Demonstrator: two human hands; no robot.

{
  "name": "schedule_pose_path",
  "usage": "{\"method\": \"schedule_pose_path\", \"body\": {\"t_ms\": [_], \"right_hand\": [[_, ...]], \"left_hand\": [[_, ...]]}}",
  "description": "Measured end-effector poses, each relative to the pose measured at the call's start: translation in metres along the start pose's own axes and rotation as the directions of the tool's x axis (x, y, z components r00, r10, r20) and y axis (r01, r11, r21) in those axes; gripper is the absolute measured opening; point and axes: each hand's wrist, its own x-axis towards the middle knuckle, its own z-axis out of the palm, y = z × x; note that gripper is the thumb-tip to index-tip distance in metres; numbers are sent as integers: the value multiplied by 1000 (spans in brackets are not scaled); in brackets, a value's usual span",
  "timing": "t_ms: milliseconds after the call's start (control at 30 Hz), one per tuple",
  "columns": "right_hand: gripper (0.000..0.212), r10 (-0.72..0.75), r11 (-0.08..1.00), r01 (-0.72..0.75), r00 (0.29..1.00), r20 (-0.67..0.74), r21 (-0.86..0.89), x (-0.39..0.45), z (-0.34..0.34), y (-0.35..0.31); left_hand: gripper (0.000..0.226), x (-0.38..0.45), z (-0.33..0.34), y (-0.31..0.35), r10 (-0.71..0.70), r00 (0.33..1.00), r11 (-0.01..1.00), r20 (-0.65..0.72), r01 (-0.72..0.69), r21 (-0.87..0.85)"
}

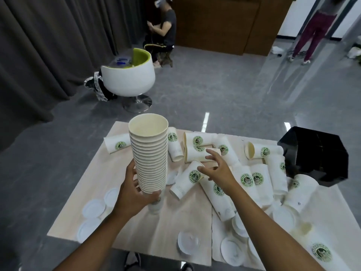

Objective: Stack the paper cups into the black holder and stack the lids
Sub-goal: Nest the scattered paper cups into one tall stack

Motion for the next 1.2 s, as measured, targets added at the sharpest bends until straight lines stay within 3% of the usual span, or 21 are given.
{"method": "schedule_pose_path", "body": {"t_ms": [367, 500, 633, 900, 1200], "right_hand": [[77, 179, 980, -177, 984, 11, -92, 41, 7, 58], [65, 220, 967, -220, 975, -14, -124, 51, 6, 60], [39, 250, 961, -250, 968, -11, -115, 60, 5, 60], [14, 176, 964, -166, 984, 35, -208, 57, 7, 48], [15, 16, 993, -6, 997, 78, -122, 26, 9, -5]], "left_hand": [[121, 19, 8, -15, 8, 1000, 998, -7, -7, 66], [123, 24, 5, -17, -16, 1000, 998, -4, 16, 63], [122, 27, 4, -15, -24, 1000, 999, -2, 24, 45], [125, 34, -3, -14, -21, 1000, 1000, 13, 21, 16], [118, 28, -8, -13, 0, 1000, 1000, -16, 0, -31]]}}
